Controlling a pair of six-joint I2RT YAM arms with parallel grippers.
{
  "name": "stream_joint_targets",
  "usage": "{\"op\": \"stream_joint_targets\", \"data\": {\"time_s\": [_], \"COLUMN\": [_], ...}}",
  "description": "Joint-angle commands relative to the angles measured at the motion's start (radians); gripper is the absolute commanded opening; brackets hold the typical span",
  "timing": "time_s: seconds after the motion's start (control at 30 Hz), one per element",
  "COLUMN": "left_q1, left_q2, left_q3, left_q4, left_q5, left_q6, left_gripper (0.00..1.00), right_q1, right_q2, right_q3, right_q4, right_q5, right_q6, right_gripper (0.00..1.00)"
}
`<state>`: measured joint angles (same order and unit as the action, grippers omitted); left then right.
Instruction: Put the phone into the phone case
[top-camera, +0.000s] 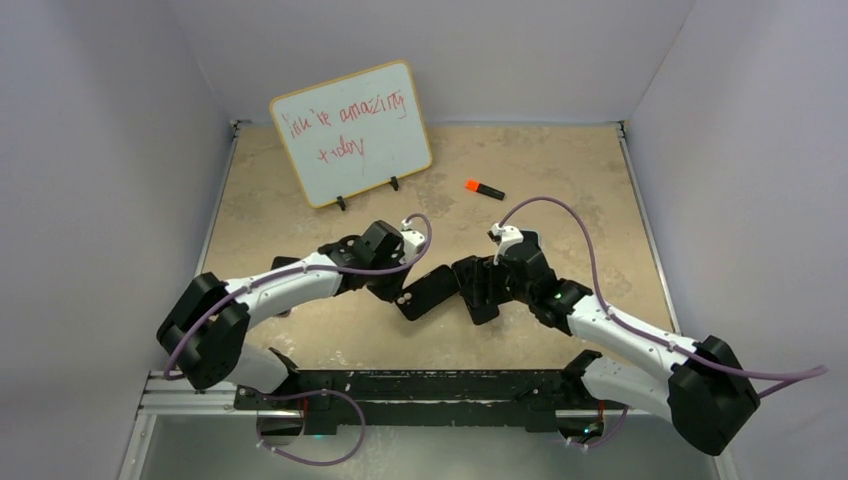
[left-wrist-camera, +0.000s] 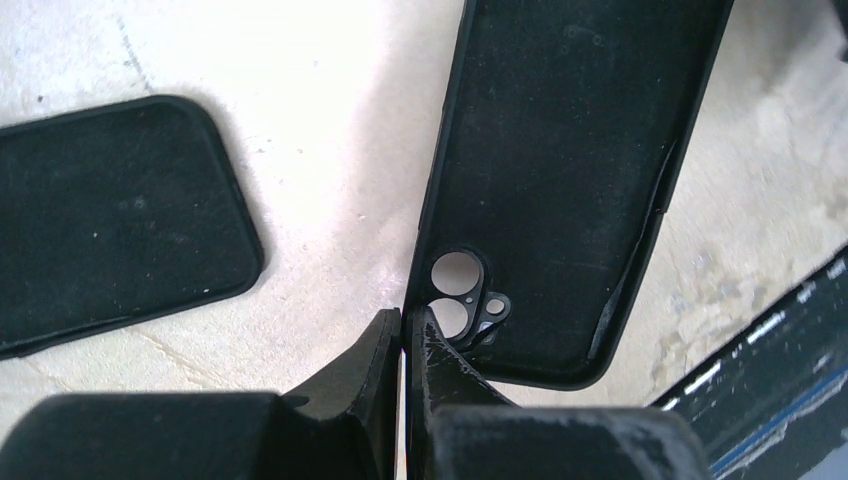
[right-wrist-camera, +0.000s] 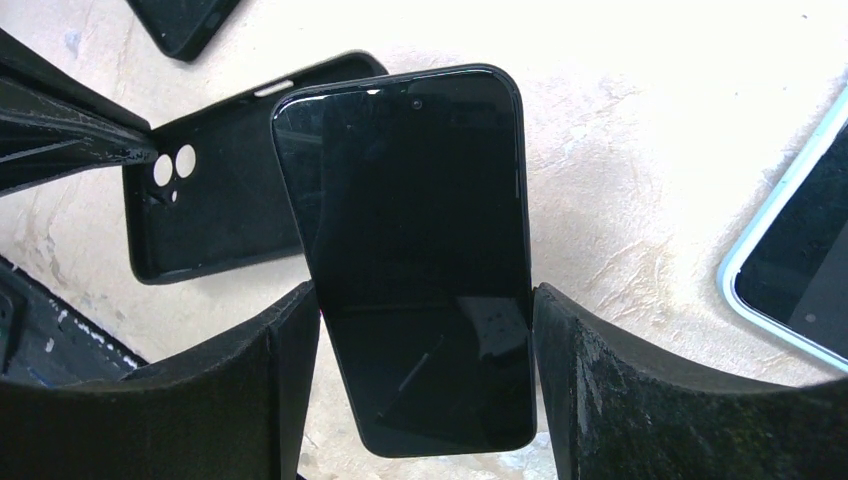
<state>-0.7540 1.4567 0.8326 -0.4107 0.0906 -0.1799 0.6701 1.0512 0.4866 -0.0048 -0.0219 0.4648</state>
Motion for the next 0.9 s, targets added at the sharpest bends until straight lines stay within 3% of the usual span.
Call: {"op": "stream_joint_targets", "data": {"time_s": [0.0, 0.1, 0.23, 0.57, 0.7, 0.8, 0.87], "left_q1": [-0.004, -0.018, -0.082, -0.085, -0.086, -0.085, -0.084], "left_q2": [-0.073, -0.071, -0.029, -0.011, -0.015, -0.061, -0.109], "left_q3": [-0.027, -0.029, -0.001, 0.026, 0.026, 0.028, 0.031], "left_q4": [0.078, 0.099, 0.085, 0.081, 0.078, 0.095, 0.106], "left_q5": [0.118, 0.174, 0.113, 0.117, 0.099, 0.051, -0.006], "left_q6": [0.156, 0.225, 0.309, 0.457, 0.435, 0.368, 0.298], "left_gripper": [0.00, 0.00, 0.00, 0.00, 0.30, 0.61, 0.70], "right_q1": [0.012, 0.016, 0.020, 0.029, 0.031, 0.031, 0.032], "right_q2": [-0.038, -0.047, -0.049, -0.039, -0.031, -0.027, -0.023], "right_q3": [-0.006, -0.006, -0.007, -0.016, -0.013, -0.011, -0.005], "right_q4": [0.078, 0.080, 0.082, 0.085, 0.088, 0.099, 0.110], "right_q5": [-0.053, -0.056, -0.056, -0.055, -0.049, -0.056, -0.064], "right_q6": [-0.068, -0.089, -0.083, -0.072, -0.071, -0.076, -0.084], "right_gripper": [0.41, 0.40, 0.40, 0.38, 0.38, 0.38, 0.38]}}
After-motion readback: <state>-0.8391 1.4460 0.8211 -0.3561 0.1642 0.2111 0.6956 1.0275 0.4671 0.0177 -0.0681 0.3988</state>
